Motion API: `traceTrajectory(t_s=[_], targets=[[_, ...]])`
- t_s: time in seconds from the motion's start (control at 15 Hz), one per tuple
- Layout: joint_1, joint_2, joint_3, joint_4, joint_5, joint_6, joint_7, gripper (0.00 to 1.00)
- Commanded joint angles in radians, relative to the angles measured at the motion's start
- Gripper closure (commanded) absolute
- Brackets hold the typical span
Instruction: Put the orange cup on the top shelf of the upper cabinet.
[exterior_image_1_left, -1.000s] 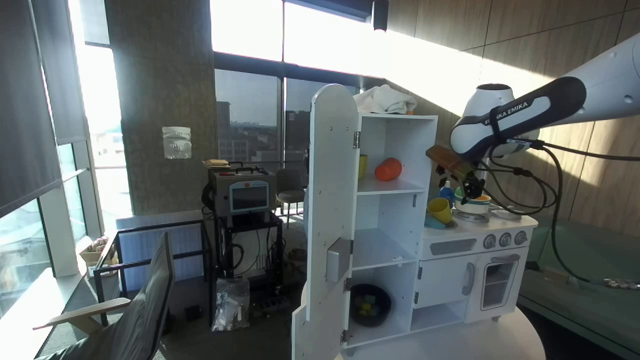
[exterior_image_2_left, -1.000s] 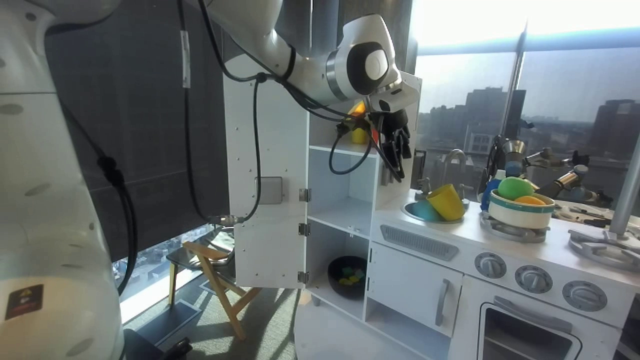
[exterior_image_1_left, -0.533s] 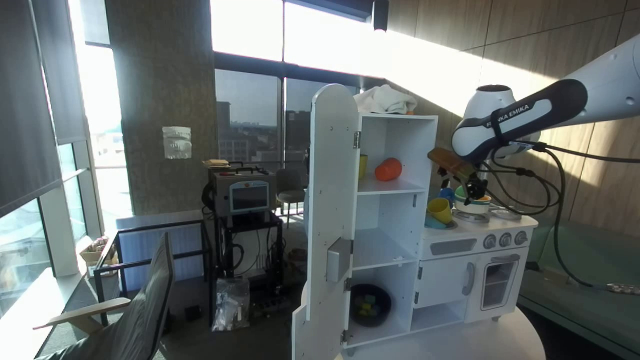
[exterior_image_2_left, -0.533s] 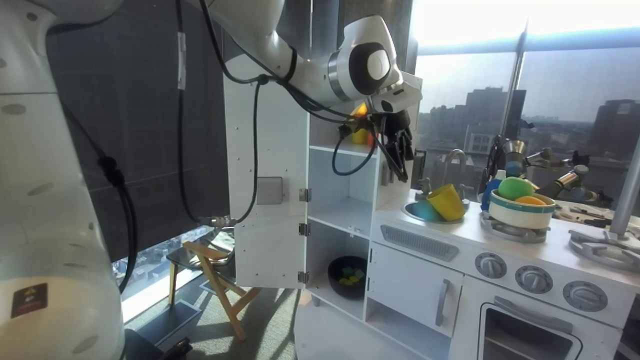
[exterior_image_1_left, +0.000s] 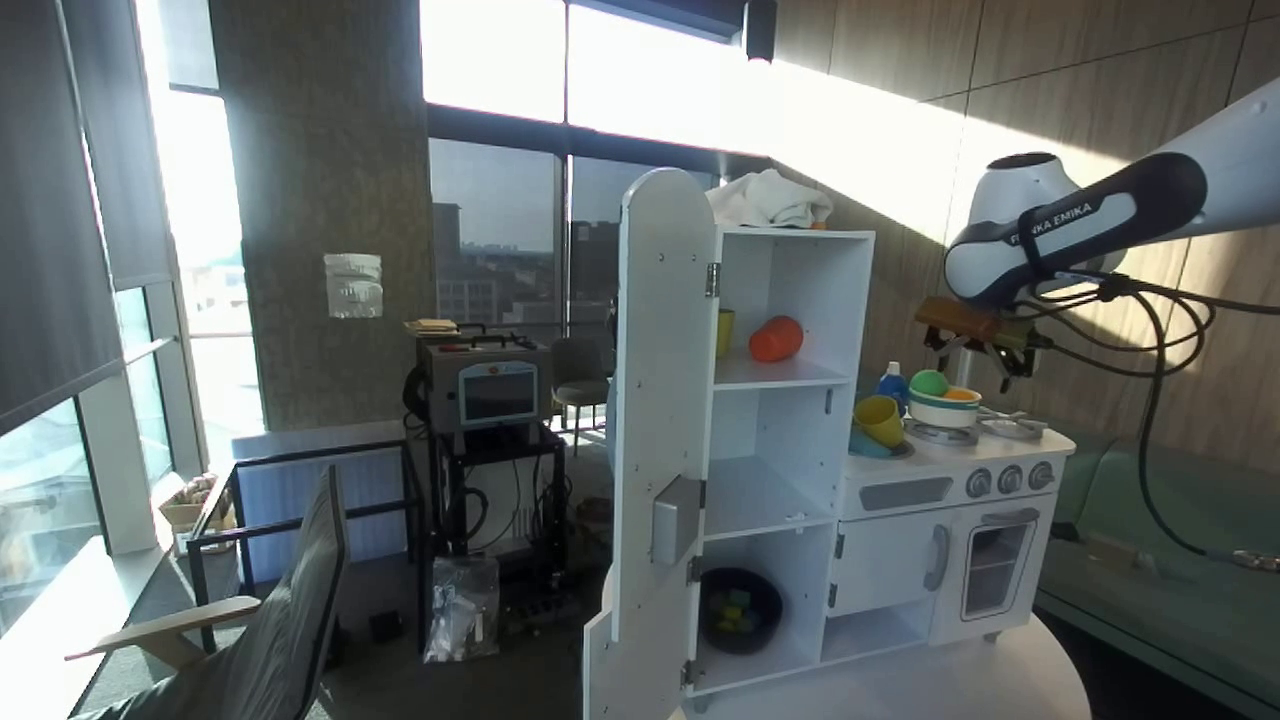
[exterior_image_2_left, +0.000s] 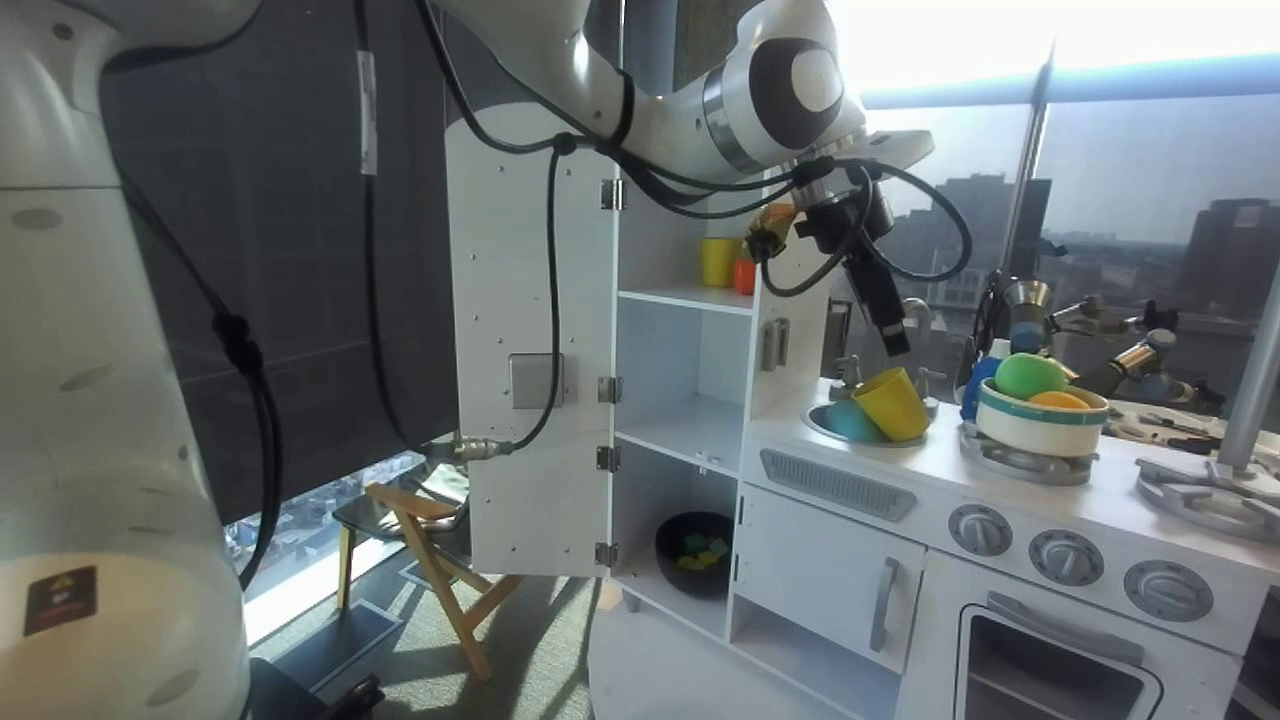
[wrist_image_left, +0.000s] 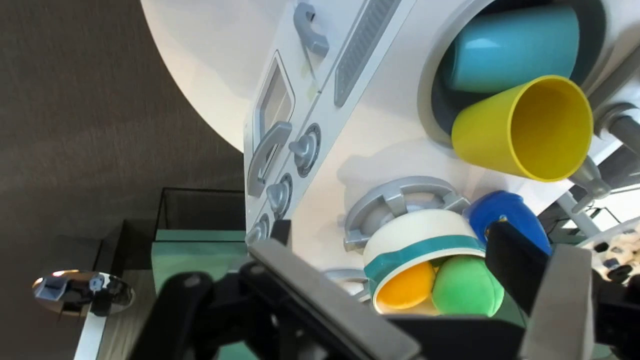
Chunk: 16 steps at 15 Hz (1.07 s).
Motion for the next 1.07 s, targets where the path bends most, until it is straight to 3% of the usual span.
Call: traceTrajectory(t_s=[0.0, 0.13, 0.47, 1.0], targets=[[0.008, 0.096, -0.031, 0.11, -0.078, 0.052, -0.11, 0.0], [0.015, 0.144, -0.041, 0.147, -0.087, 0.098, -0.14, 0.0], [0.04, 0.27, -0.058, 0.261, -0.071, 0.076, -0.214, 0.0], [0.075, 0.335, -0.074, 0.352, -0.005, -0.067, -0.341, 0.0]])
